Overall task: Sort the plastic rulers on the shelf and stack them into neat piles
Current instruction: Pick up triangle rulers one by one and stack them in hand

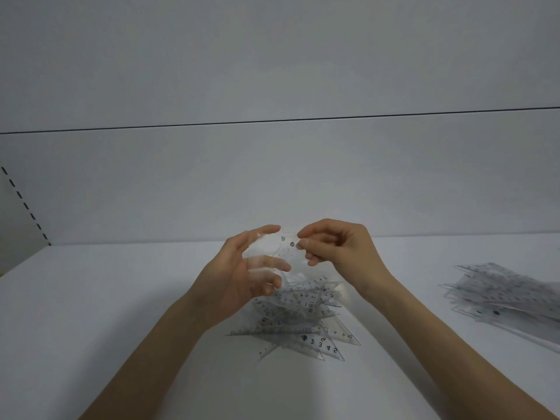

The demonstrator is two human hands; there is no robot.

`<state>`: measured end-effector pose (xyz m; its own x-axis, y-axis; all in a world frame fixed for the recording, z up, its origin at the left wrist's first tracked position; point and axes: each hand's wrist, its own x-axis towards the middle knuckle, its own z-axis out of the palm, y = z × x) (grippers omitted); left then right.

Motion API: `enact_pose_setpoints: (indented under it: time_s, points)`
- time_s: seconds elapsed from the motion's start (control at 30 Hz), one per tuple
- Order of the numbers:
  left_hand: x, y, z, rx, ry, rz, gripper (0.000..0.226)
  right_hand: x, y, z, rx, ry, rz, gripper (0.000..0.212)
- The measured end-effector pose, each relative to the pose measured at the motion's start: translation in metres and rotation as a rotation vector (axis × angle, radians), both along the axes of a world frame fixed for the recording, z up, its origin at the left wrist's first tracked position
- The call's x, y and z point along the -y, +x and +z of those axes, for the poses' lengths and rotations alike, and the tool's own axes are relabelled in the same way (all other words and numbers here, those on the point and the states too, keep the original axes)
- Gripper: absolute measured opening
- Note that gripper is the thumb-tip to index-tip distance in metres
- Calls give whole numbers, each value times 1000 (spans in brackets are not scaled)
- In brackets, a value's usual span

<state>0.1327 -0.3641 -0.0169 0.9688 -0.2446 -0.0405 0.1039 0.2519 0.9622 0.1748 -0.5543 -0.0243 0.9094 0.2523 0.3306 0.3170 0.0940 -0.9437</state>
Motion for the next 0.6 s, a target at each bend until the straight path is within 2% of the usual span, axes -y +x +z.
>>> enact_pose_setpoints:
  time_s: [0.3,0.6]
  points:
    - [1,1,-6,-47,9,-83,43,-13,2,-10,316,-195,-209,10]
    - [-4,2,-7,-47,51,-62,25,-18,8,-16,346,-292,-282,6]
